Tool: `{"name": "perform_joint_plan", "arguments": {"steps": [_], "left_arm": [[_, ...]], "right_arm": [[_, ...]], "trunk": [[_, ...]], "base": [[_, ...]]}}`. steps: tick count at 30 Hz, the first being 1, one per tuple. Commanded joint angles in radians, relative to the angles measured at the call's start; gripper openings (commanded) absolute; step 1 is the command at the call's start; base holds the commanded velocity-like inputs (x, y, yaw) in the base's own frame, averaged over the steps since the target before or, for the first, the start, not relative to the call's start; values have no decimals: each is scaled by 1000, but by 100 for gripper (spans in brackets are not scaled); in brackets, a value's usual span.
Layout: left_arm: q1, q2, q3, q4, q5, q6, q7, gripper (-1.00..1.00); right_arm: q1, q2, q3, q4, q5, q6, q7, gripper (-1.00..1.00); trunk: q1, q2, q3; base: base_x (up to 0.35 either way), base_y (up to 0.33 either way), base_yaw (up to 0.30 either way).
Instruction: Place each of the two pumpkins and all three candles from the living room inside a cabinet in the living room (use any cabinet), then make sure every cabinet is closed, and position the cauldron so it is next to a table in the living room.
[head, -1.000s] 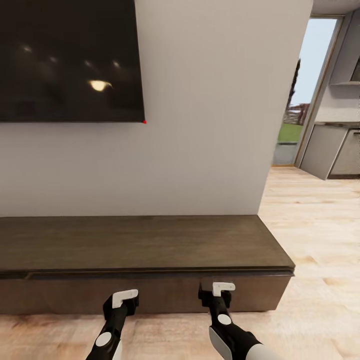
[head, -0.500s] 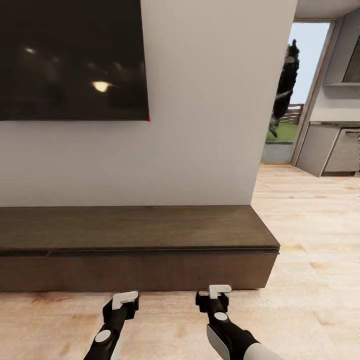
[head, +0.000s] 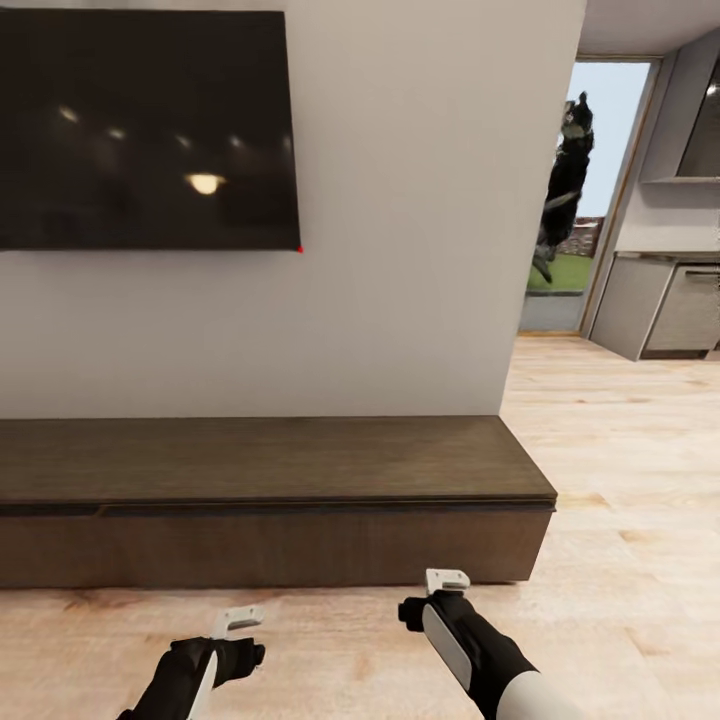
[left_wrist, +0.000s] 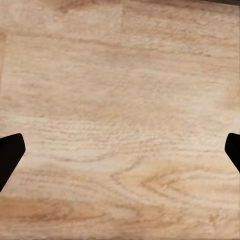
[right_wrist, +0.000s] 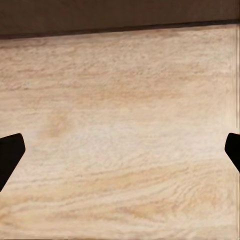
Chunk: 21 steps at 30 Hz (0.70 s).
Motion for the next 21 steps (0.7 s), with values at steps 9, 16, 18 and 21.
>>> {"name": "perform_joint_plan", "arguments": {"steps": [9,16,18,21], "left_arm": [[-4,8,-7,-4,-9,28,6,100],[-5,6,-7,-4,-10,29,8,100],[-5,5,-7,-4,-10,29,8,100],[-5,6,-7,-4,-10,28,16,100]], "right_arm": [[21,-21,-13,33,-9,-21,0,100],[35,-26,-14,36,-12,-21,5,100],[45,-27,-14,37,-11,-25,6,100],[51,-25,-13,37,-11,-39,6,100]], "trunk": [[-11,16,33],[-38,65,55],[-45,79,62],[-57,100,69]], "base": [[0,0,0],[-1,0,0],[-47,0,7],[-152,0,96]]}}
